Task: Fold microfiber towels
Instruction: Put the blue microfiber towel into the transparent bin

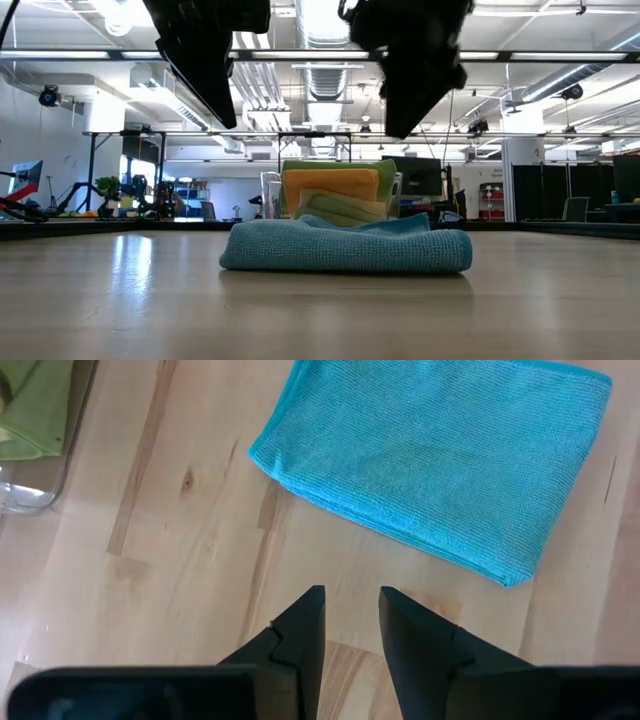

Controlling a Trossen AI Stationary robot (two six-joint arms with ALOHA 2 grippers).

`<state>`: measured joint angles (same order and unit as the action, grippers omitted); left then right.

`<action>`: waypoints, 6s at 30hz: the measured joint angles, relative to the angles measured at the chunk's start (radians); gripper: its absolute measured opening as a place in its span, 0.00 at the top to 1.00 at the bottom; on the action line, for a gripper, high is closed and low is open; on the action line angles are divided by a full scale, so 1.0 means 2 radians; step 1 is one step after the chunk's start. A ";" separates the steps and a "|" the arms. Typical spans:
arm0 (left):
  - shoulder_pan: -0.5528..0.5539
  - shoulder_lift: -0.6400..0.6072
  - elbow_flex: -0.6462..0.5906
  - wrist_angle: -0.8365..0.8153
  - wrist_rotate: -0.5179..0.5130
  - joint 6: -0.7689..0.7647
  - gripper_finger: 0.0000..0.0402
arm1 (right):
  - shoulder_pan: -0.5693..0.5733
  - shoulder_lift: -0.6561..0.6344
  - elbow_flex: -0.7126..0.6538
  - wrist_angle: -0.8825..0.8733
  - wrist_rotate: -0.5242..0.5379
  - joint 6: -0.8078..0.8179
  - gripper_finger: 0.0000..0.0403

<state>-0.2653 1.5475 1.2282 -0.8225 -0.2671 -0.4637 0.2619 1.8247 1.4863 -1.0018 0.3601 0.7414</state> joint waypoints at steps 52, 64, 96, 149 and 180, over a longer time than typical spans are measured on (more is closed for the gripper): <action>-0.097 0.116 -0.035 0.235 0.051 0.123 0.59 | 0.163 0.001 -0.092 0.191 -0.022 -0.108 0.72; -0.097 0.176 -0.025 0.242 0.038 0.131 0.59 | 0.161 0.032 -0.091 0.232 -0.022 -0.138 0.72; -0.098 0.196 -0.018 0.236 0.008 0.144 0.99 | 0.125 0.039 -0.091 0.233 -0.118 -0.066 0.71; -0.100 0.143 -0.019 0.215 0.038 0.133 1.00 | 0.110 0.116 -0.032 0.201 -0.053 -0.077 0.97; -0.056 -0.114 -0.018 0.061 -0.094 0.174 1.00 | 0.027 0.106 0.267 -0.049 0.043 0.010 0.97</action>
<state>-0.3764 1.3193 1.1919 -0.7000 -0.4547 -0.1150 0.3153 2.0365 2.0201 -1.0997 0.4460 0.7623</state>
